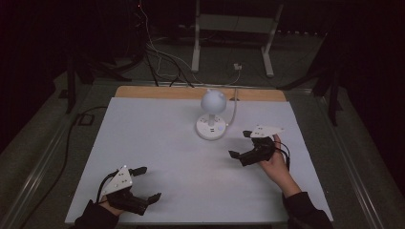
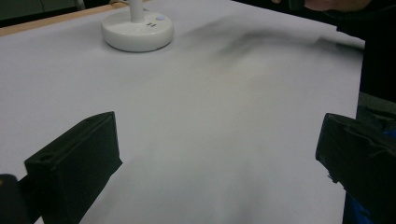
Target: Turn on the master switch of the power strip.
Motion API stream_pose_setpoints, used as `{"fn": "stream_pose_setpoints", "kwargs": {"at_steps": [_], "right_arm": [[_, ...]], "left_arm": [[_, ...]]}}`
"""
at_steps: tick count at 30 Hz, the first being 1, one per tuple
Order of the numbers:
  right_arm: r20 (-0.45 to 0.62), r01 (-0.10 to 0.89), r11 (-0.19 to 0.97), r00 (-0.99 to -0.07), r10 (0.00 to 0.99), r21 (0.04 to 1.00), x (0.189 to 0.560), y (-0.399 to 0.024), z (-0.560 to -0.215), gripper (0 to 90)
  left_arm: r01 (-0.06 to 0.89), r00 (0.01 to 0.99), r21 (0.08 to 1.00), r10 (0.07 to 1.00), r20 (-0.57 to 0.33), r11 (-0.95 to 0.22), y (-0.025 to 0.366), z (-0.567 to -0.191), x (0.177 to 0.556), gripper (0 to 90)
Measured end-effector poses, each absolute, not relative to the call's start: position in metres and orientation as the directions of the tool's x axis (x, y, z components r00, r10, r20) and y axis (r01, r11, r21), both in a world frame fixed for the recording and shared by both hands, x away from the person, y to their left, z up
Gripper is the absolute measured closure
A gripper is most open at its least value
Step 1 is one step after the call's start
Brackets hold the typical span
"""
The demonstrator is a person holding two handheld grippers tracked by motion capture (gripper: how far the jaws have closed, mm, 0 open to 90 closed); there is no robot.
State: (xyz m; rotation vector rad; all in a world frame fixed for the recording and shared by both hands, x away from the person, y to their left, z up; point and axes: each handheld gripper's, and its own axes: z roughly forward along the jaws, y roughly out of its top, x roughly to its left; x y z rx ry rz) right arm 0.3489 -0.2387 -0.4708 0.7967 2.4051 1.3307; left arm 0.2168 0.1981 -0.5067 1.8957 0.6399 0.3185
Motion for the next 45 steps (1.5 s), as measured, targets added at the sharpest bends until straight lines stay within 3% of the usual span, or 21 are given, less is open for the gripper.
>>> {"fn": "stream_pose_setpoints", "kwargs": {"at_steps": [45], "right_arm": [[0.078, 0.453, 0.361, -0.704, 0.706, 0.815, 0.264, -0.33, -0.514, 0.0]], "left_arm": [[0.285, 0.821, 0.911, 0.566, -0.072, -0.298, 0.198, -0.507, 0.217, 0.3]]}}
